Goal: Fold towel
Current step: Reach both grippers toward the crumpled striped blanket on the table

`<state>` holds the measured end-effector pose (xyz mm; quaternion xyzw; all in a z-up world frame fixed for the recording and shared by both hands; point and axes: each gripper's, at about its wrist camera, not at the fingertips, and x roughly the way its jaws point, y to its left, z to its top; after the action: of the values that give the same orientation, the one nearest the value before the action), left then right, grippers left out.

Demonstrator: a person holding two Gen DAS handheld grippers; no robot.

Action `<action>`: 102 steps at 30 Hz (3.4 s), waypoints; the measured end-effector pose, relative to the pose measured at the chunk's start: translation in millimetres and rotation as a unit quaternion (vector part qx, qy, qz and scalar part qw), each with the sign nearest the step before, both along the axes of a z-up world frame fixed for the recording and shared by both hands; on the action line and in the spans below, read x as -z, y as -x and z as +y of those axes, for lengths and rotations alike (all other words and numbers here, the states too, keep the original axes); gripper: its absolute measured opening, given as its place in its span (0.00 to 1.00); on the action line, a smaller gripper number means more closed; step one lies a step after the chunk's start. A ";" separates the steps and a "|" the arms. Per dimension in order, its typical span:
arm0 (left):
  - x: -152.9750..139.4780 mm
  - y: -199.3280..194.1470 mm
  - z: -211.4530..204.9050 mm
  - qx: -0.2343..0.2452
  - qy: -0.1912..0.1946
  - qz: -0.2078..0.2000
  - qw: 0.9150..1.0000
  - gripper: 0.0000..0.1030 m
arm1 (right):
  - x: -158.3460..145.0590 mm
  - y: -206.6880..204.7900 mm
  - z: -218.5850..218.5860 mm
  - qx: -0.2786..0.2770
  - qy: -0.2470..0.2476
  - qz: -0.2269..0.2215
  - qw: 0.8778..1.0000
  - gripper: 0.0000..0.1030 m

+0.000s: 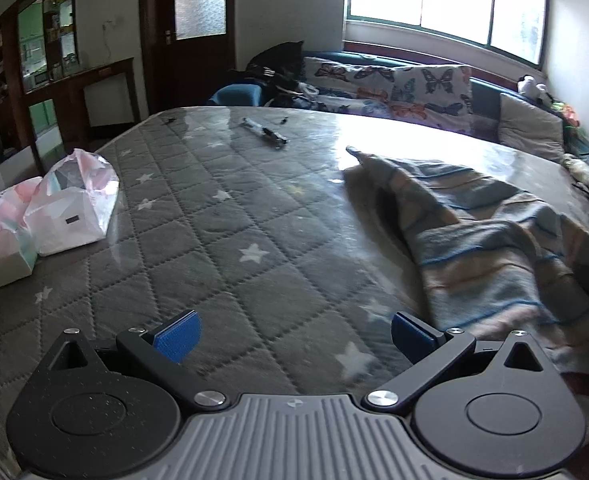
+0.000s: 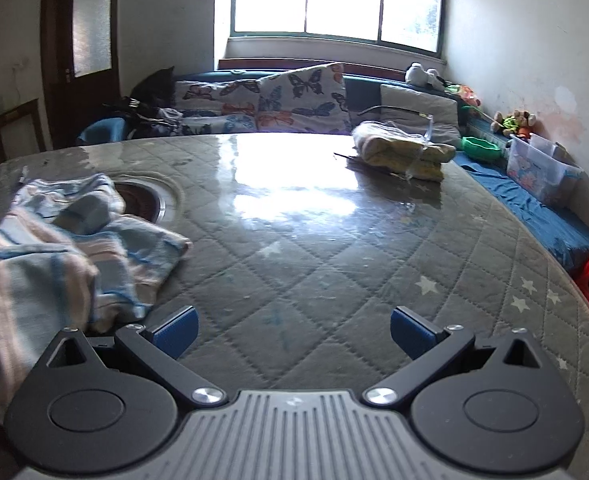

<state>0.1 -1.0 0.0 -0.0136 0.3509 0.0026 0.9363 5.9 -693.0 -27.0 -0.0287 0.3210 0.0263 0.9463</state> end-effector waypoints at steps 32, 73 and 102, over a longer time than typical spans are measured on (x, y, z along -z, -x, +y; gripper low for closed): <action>10.8 -17.3 -242.7 0.003 -0.051 0.038 0.998 1.00 | -8.2 78.7 48.1 -0.067 -0.001 -0.002 0.998 1.00; 68.1 -6.4 -725.3 -0.015 -0.046 0.053 0.997 1.00 | -8.8 85.6 77.0 -0.119 0.009 -0.008 0.993 1.00; 42.9 16.5 -717.9 0.002 -0.028 0.045 0.999 1.00 | -10.4 75.2 82.1 -0.131 0.009 -0.009 0.991 1.00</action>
<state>-16.4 -718.9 -42.9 0.0138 0.3928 0.0115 0.9194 -69.3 -610.8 -16.6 -0.0797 0.3059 0.1468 0.9373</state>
